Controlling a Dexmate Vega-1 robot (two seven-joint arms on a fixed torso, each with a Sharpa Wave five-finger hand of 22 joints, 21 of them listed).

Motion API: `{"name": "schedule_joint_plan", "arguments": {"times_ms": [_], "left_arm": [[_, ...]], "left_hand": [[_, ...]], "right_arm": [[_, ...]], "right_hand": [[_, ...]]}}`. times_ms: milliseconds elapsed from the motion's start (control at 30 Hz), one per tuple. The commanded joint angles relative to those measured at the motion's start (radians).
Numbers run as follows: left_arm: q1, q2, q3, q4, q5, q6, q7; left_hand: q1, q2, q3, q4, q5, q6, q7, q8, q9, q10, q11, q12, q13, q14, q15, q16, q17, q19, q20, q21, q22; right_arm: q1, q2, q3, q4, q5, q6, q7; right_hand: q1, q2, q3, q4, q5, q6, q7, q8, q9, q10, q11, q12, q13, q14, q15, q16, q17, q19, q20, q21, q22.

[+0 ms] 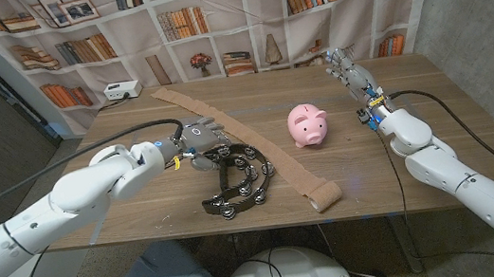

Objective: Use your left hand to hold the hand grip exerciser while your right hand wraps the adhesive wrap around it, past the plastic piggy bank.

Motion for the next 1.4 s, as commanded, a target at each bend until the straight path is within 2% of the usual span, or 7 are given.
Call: {"name": "schedule_joint_plan", "arguments": {"times_ms": [33,733,1400], "left_arm": [[-0.025,-0.047,0.045,0.011,0.045,0.027,-0.036],[-0.085,-0.109,0.117,0.053,0.081,0.025,-0.093],[-0.075,-0.131,0.137,0.072,0.082,0.058,-0.078]], "left_hand": [[0.004,0.009,-0.003,0.001,0.007,0.008,0.003,0.007,0.003,0.008,0.002,0.002,0.004,0.003,0.002,0.007,0.000,0.005,0.008,0.001,0.003],[-0.011,0.011,-0.015,0.008,0.007,0.013,0.011,0.006,0.003,0.016,0.000,0.000,0.007,0.003,0.005,0.007,-0.001,-0.004,0.016,-0.003,0.003],[-0.033,0.007,-0.030,0.014,0.007,0.044,0.026,0.009,-0.002,0.045,0.008,0.007,0.009,0.016,0.010,0.010,-0.003,-0.010,0.021,-0.004,0.004]], "right_arm": [[-0.005,-0.007,0.002,-0.007,-0.008,0.001,-0.004],[0.005,-0.010,-0.001,0.003,-0.003,-0.004,0.012],[0.032,-0.005,-0.014,0.023,-0.002,-0.016,0.031]], "right_hand": [[0.005,-0.001,-0.001,-0.006,-0.002,0.008,-0.005,0.004,0.003,0.010,0.001,0.005,0.004,0.003,-0.005,0.003,0.000,0.003,0.009,0.004,0.005],[0.005,-0.001,0.000,-0.007,-0.003,0.011,-0.006,0.004,0.003,0.010,0.001,0.004,0.004,0.003,-0.007,0.001,0.000,0.002,0.009,0.003,0.005],[0.003,0.000,0.000,-0.007,-0.003,0.011,-0.006,0.003,0.003,0.011,-0.002,0.003,0.004,0.002,-0.007,0.000,0.000,0.002,0.008,0.003,0.005]]}}
